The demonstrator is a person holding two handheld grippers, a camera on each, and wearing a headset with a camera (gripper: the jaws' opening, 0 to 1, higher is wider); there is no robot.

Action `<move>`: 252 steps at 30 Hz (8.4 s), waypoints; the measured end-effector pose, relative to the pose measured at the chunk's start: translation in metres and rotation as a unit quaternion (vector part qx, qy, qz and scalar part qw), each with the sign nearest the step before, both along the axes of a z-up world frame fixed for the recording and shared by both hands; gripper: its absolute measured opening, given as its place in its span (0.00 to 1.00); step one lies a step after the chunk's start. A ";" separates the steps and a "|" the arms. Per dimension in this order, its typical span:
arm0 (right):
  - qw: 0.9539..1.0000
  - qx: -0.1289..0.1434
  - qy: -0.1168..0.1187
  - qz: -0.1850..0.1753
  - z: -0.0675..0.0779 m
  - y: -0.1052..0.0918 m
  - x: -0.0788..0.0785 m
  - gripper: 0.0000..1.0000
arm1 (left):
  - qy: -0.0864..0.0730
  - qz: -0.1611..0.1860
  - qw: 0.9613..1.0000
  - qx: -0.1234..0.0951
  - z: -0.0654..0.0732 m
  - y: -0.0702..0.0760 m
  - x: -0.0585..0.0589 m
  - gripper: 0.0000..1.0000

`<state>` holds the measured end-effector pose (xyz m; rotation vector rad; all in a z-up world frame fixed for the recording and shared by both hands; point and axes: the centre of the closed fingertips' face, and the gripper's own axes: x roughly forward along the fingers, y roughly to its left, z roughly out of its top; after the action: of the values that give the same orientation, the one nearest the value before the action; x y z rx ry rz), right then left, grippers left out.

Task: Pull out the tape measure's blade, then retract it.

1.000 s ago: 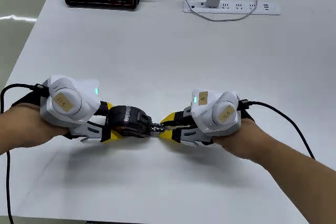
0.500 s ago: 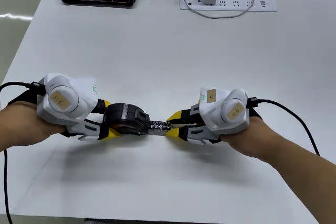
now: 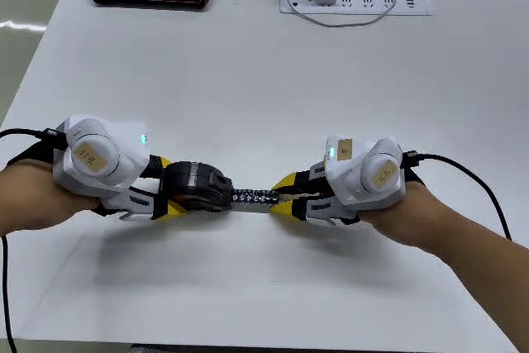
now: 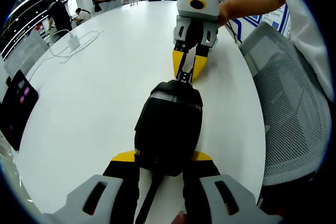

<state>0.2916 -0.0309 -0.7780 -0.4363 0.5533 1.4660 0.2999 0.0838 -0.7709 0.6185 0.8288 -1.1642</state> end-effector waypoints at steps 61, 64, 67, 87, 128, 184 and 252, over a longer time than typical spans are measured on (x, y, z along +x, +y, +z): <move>0.999 -0.038 -0.009 -0.011 -0.001 -0.065 0.006 0.09 | 0.000 0.005 1.000 0.000 0.000 -0.001 0.000 0.26; 0.999 -0.039 -0.010 -0.010 0.001 -0.067 0.006 0.09 | 0.000 0.005 1.000 0.000 0.000 -0.001 0.000 0.26; 0.999 -0.040 -0.010 -0.010 0.001 -0.069 0.006 0.09 | 0.001 0.006 1.000 0.000 0.000 -0.001 0.000 0.26; 0.999 -0.051 -0.009 -0.014 0.001 -0.085 0.006 0.09 | 0.001 0.005 1.000 0.000 0.001 -0.001 0.000 0.26; 0.997 -0.072 -0.006 -0.033 0.004 -0.121 0.002 0.09 | 0.000 0.004 1.000 0.002 0.001 -0.001 0.000 0.26; 0.994 -0.106 0.001 -0.033 0.004 -0.162 0.002 0.09 | 0.000 -0.002 1.000 0.006 0.001 -0.001 0.000 0.26; 0.989 -0.146 0.001 -0.027 0.000 -0.171 0.005 0.12 | -0.006 0.031 1.000 0.003 0.000 -0.006 0.002 0.31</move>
<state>0.2971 -0.2016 -0.7779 -0.6438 0.7811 1.3376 0.3017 0.0783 -0.7708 0.6004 0.8368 -1.1017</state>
